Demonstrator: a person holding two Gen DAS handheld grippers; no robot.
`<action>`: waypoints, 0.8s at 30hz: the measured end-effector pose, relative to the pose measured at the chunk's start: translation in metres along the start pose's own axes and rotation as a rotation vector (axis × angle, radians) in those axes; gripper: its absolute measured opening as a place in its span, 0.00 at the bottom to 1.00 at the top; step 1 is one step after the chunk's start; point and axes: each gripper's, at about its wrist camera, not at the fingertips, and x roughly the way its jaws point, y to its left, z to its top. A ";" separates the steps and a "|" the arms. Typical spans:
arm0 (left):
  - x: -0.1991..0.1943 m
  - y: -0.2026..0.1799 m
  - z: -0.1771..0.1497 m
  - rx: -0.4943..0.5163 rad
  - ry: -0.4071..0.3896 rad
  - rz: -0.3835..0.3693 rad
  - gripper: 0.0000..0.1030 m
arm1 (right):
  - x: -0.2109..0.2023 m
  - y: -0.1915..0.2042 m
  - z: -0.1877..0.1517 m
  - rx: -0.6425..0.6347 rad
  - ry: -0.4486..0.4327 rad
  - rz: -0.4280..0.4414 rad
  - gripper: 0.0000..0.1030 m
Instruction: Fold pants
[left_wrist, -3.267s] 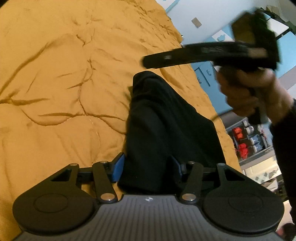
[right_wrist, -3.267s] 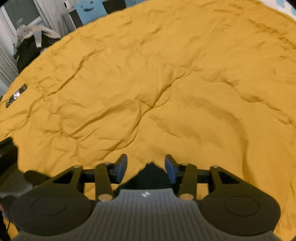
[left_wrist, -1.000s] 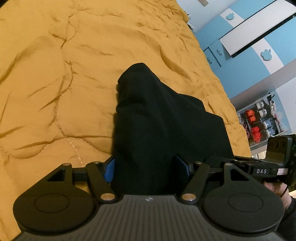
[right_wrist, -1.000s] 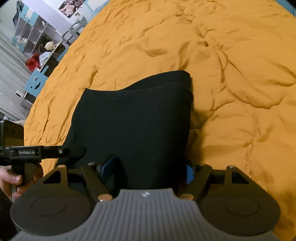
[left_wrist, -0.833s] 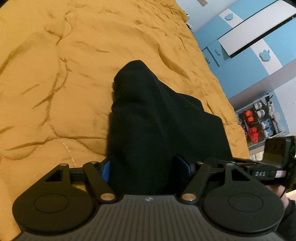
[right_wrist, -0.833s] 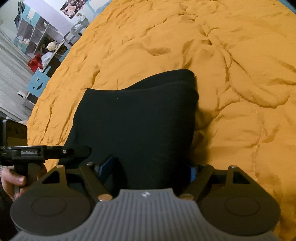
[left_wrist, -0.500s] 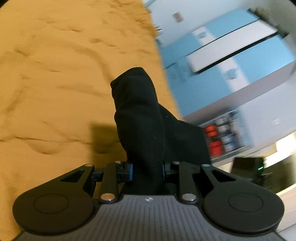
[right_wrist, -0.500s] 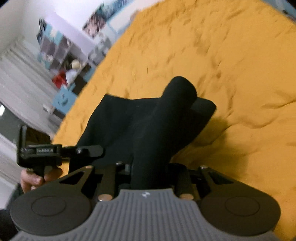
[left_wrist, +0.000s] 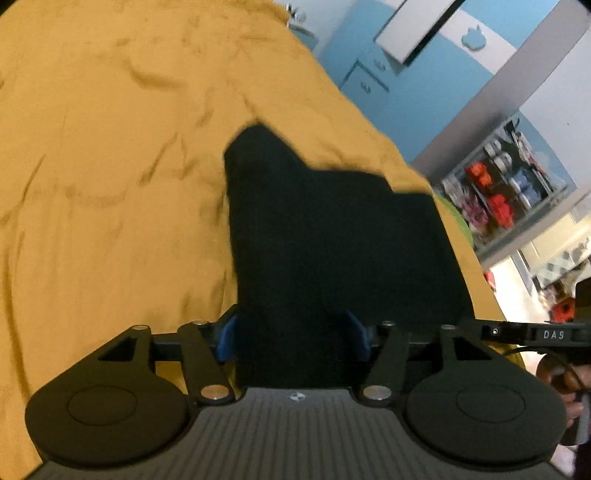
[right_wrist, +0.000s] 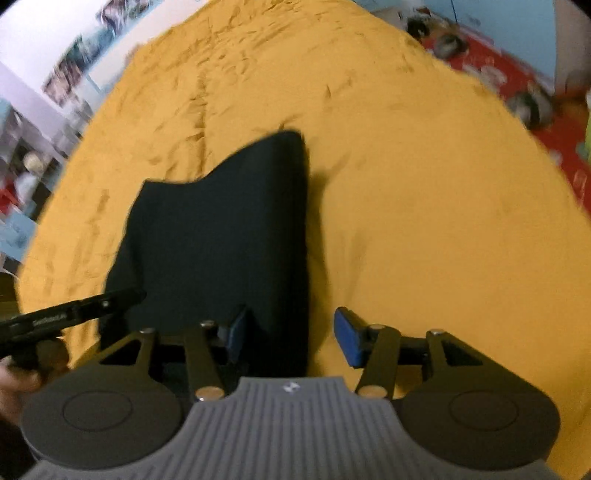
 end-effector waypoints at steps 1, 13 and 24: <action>-0.002 0.002 -0.008 0.013 0.020 0.007 0.70 | -0.007 0.002 -0.012 -0.013 -0.005 -0.020 0.45; -0.084 -0.040 -0.052 0.181 0.011 0.208 0.73 | -0.102 0.112 -0.101 -0.097 -0.319 -0.303 0.80; -0.144 -0.090 -0.059 0.293 -0.104 0.314 0.87 | -0.125 0.217 -0.138 -0.020 -0.406 -0.451 0.80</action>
